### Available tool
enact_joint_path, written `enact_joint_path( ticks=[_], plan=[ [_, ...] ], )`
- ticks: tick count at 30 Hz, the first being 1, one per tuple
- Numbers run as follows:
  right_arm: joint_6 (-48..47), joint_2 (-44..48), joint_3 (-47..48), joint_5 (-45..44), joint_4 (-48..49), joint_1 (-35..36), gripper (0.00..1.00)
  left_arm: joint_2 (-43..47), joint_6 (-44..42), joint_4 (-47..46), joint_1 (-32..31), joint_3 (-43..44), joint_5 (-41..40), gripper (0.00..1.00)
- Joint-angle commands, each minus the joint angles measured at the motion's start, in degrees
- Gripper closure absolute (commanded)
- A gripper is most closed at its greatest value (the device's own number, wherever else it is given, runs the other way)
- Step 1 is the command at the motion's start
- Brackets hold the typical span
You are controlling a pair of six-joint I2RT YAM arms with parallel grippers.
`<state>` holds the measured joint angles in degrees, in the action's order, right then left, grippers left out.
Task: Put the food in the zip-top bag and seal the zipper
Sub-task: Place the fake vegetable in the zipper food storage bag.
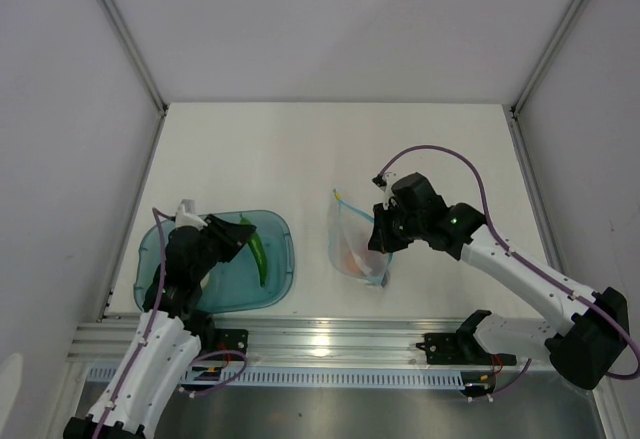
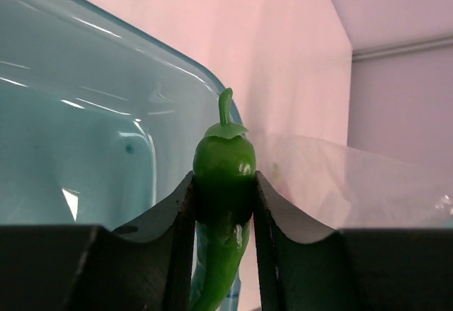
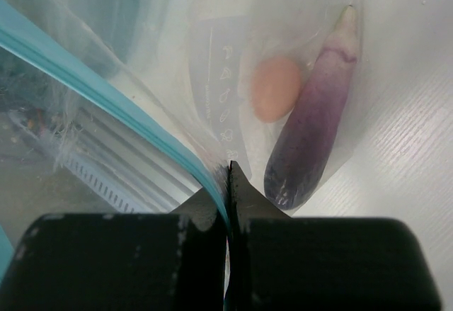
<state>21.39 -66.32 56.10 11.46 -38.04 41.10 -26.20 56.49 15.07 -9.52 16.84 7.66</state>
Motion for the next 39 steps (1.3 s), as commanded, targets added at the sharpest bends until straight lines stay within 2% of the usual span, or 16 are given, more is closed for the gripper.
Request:
enact_joint_path(
  ticks=[1, 3, 7, 14, 17, 18, 21, 25, 29, 32, 39],
  plan=[
    [0.7, 0.3, 0.9, -0.2, -0.5, -0.1, 1.00, -0.3, -0.4, -5.7, -4.0, 2.1, 4.6, 1.00],
    [0.6, -0.1, 1.9, -0.1, -1.5, -0.1, 1.00, -1.8, -1.5, -5.8, -6.9, 5.6, 3.5, 0.99],
    [-0.6, -0.6, 3.2, -0.4, -3.4, 0.0, 1.00, -4.6, -5.3, -5.3, -17.8, 12.8, -0.9, 0.99],
    [-1.5, -1.0, 3.8, -0.7, -5.8, 0.1, 1.00, -3.5, -8.1, -12.7, -27.6, 18.8, -5.8, 0.99],
    [-0.5, -1.1, 3.8, 0.0, -5.5, 0.2, 1.00, -5.3, -8.4, -21.6, -31.7, 19.6, -6.3, 0.99],
    [-0.1, -1.2, 4.0, 0.2, -5.4, 0.4, 1.00, -6.1, -8.2, -27.4, -32.8, 19.7, -5.9, 0.99],
    [1.4, -1.4, 4.4, 1.2, -4.3, 0.6, 1.00, -11.2, -9.6, -35.4, -37.1, 20.4, -4.5, 0.99],
    [2.7, -1.7, 5.4, 2.9, -3.3, 1.3, 1.00, -17.2, -10.1, -57.4, -41.9, 15.3, -2.3, 0.99],
    [2.6, -2.1, 6.6, 2.6, -4.2, 2.0, 1.00, -23.4, -8.9, -72.2, -44.5, 11.6, -2.2, 0.99],
    [2.6, -1.4, 6.1, 1.9, -4.4, 2.1, 1.00, -24.6, -9.6, -74.9, -47.1, 11.0, -3.3, 1.00],
    [3.1, -1.5, 5.0, 2.4, -3.4, 2.2, 1.00, -24.8, -13.0, -71.9, -48.3, 15.9, -1.6, 1.00]
  ],
)
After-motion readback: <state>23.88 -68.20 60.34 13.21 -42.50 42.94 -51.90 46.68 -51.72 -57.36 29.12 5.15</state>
